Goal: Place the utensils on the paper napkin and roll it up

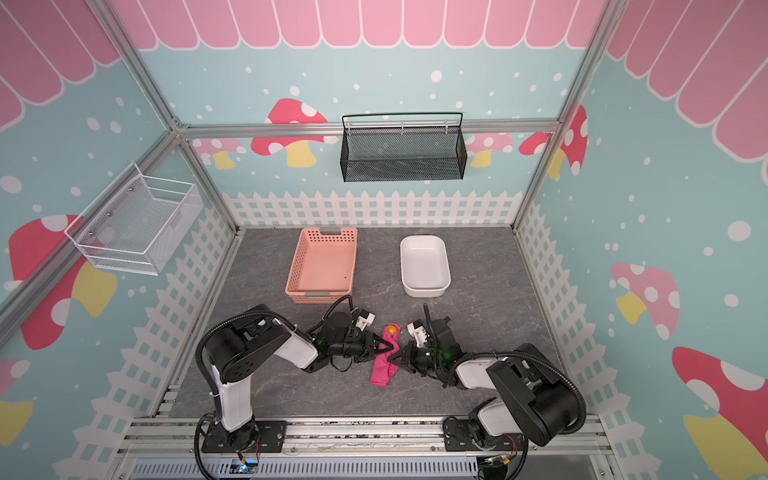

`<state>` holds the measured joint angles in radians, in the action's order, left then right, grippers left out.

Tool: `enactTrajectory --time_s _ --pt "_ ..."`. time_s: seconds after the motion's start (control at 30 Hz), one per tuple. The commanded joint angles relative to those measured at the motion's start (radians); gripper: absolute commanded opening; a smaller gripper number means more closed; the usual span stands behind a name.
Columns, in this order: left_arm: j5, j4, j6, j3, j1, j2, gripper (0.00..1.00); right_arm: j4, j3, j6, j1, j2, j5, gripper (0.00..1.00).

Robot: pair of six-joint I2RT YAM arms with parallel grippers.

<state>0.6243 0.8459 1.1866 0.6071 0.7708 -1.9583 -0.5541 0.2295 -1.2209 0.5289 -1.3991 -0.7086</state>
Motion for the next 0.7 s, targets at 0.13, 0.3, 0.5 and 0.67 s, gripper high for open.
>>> enactTrajectory --time_s 0.13,0.3,0.5,0.67 --pt "-0.049 0.080 0.045 -0.024 -0.002 -0.004 0.18 0.002 -0.010 -0.005 -0.008 0.035 0.001 0.00" --pt "-0.079 0.080 0.024 -0.036 -0.017 0.068 0.15 0.112 0.019 0.029 -0.014 0.116 0.036 0.11" --pt "-0.110 -0.039 -0.053 -0.018 -0.051 0.211 0.12 0.273 0.069 0.086 -0.038 0.300 0.112 0.31" --pt "-0.150 -0.165 -0.159 0.026 -0.084 0.360 0.09 0.399 0.162 0.207 -0.043 0.457 0.179 0.40"
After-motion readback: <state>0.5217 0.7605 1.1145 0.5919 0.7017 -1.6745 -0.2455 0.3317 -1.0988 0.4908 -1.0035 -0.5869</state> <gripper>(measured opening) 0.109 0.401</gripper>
